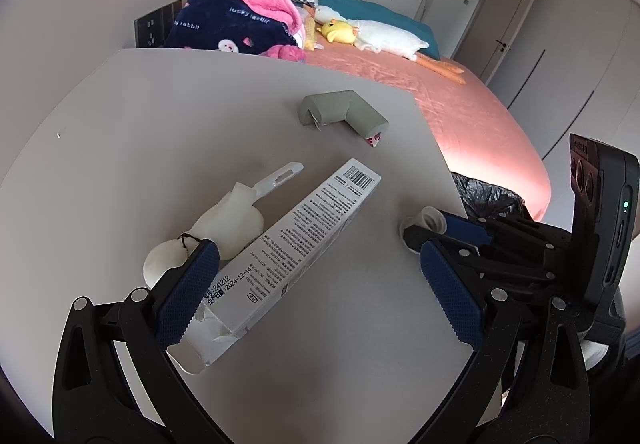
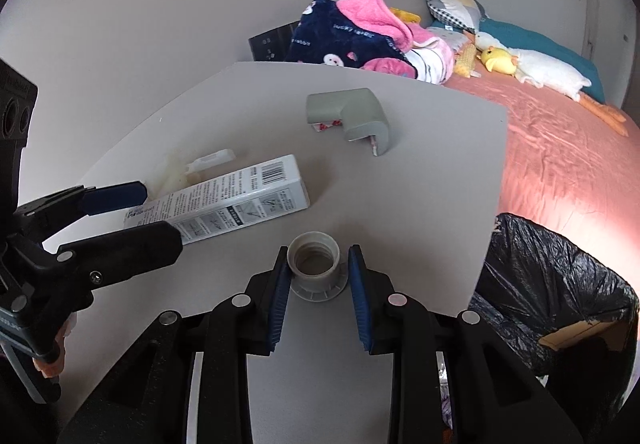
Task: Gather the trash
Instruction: 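Grasp the long white carton box with the left tool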
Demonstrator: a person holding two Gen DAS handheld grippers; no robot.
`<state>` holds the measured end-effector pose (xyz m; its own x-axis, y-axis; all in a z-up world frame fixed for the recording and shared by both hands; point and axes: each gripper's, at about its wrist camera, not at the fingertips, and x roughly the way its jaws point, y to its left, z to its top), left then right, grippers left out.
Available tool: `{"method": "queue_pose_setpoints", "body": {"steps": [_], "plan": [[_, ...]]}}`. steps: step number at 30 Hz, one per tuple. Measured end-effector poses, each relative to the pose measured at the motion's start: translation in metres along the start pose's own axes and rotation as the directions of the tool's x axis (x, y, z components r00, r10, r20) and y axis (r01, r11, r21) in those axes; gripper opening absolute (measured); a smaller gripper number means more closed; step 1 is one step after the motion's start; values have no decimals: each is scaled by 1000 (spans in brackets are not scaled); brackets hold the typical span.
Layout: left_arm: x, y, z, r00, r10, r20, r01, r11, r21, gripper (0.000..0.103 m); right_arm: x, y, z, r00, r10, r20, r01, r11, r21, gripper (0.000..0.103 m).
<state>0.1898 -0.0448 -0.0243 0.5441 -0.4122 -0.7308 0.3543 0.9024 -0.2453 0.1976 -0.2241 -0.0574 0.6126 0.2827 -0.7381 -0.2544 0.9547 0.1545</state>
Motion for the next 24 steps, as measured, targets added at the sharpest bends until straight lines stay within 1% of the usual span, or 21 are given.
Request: {"method": "queue_pose_setpoints", "body": {"steps": [5, 6, 7, 8, 10, 11, 13, 15, 18, 21, 24], "plan": [[9, -5, -2, 999, 26, -19, -25, 999, 40, 96, -4, -21, 1, 1000, 4, 8, -5, 997, 74, 30], [10, -6, -2, 999, 25, -25, -24, 998, 50, 92, -5, -24, 1, 1000, 7, 10, -8, 996, 87, 30], [12, -8, -3, 999, 20, -36, -17, 998, 60, 84, -6, -27, 1, 1000, 9, 12, -10, 995, 96, 30], [15, -9, -4, 999, 12, -51, -9, 998, 68, 79, -7, -29, 1, 1000, 10, 13, -11, 995, 104, 30], [23, -12, -8, 996, 23, -83, -15, 996, 92, 60, -8, -31, 0, 1000, 10, 16, -12, 993, 113, 30], [23, -16, -10, 997, 44, -71, -35, 992, 122, 60, -9, -32, -1, 1000, 12, 17, -14, 993, 117, 30], [25, -22, -12, 996, 51, -76, -39, 987, 155, 56, -10, -34, -3, 1000, 13, 18, -15, 992, 125, 30], [26, -26, -14, 995, 68, -69, -55, 982, 181, 56, -10, -36, -3, 1000, 14, 17, -16, 991, 132, 30], [31, -36, -15, 988, 145, -55, -128, 963, 236, 56, -12, -39, -6, 1000, 16, 17, -18, 989, 145, 30], [35, -37, -11, 984, 169, -50, -156, 968, 197, 56, -15, -42, -7, 1000, 24, 15, -27, 987, 161, 30], [38, -39, -8, 981, 190, -45, -179, 967, 179, 55, -19, -45, -8, 999, 38, 22, -41, 984, 176, 30]]}}
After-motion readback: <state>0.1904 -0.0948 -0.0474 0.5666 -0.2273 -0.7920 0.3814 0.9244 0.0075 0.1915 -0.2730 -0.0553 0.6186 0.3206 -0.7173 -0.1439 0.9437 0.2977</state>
